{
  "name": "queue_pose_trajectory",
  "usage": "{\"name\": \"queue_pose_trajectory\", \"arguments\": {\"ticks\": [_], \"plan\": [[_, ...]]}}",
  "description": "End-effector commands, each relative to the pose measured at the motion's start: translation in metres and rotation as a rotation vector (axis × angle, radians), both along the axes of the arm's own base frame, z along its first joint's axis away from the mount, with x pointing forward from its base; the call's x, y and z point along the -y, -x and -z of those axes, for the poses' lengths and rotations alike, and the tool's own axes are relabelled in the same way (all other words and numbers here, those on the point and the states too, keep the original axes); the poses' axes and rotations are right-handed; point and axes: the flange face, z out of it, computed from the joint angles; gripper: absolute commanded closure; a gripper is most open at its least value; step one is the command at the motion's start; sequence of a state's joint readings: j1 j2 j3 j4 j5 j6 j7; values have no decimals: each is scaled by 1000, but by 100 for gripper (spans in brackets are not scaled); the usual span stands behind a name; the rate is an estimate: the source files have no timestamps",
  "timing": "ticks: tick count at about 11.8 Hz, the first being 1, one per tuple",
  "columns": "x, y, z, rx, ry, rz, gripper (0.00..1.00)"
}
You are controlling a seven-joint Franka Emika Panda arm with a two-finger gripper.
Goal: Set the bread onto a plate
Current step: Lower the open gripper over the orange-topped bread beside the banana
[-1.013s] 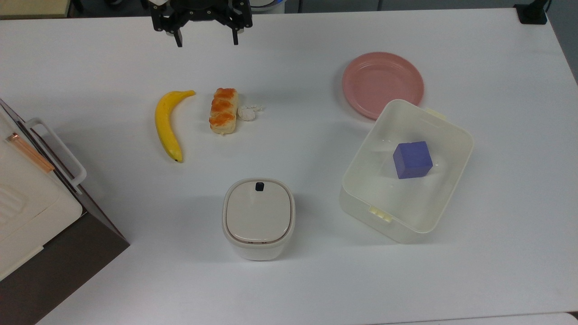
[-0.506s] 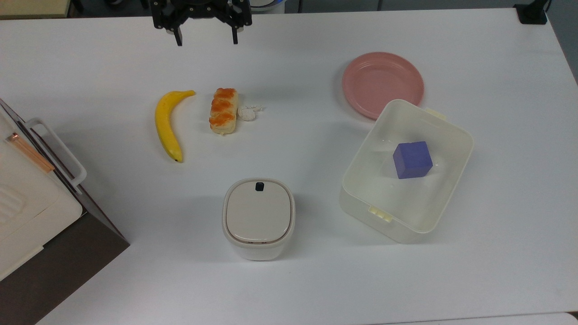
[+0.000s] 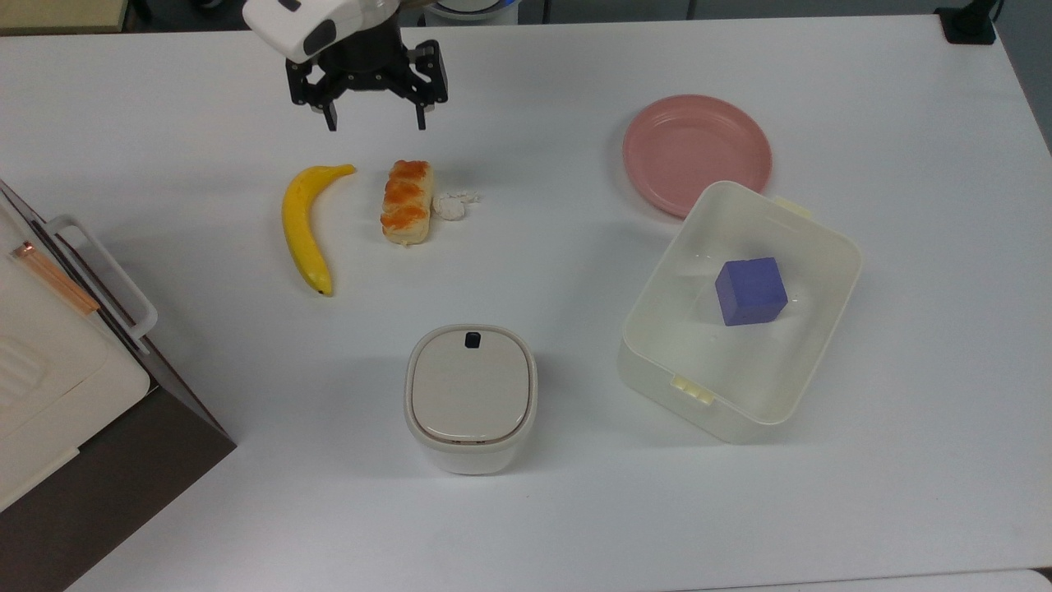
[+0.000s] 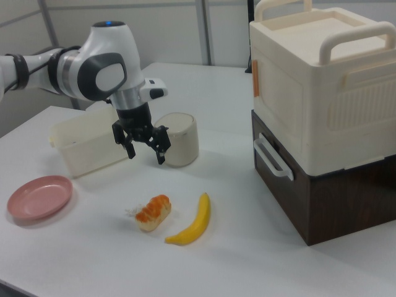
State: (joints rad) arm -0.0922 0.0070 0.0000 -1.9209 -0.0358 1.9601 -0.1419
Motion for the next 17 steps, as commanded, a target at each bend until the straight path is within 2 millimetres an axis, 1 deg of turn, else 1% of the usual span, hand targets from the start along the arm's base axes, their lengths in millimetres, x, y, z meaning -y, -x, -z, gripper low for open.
{"name": "queue_pose_trajectory", "arguments": {"ticks": [1,4,6,7,8,11,12,14,16,17], "plan": [[-1,15,16,28,-19,6,0],[-2,22,48,13,-20,3,0],[-1,22,68,-21,-23,2,0],[-1,23,82,-35,-25,2,0],[-1,18,94,-30,-24,5,0],[12,13,120,-42,-26,27,0],[17,12,130,-56,-28,33,0],[19,8,156,-74,-29,35,0],[18,11,167,-94,-30,33,0],[17,12,168,-97,-30,30,0]]}}
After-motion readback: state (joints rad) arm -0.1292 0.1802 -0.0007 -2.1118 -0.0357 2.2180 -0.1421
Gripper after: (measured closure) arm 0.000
